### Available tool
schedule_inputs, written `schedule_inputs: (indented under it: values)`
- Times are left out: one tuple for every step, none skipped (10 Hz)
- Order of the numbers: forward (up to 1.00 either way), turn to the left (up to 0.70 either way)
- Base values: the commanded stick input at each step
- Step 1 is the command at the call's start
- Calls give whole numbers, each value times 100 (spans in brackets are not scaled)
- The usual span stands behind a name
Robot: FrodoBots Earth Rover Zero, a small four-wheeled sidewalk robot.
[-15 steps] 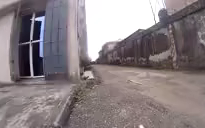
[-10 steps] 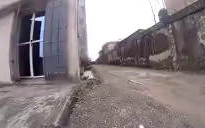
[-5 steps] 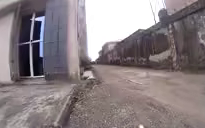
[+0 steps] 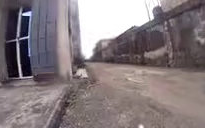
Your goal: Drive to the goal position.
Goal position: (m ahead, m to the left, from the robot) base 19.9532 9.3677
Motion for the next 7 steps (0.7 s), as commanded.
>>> schedule_inputs:
  values:
    - [50,0]
    - [50,0]
    - [50,0]
    - [50,0]
    - [50,0]
    - [50,0]
    - [50,0]
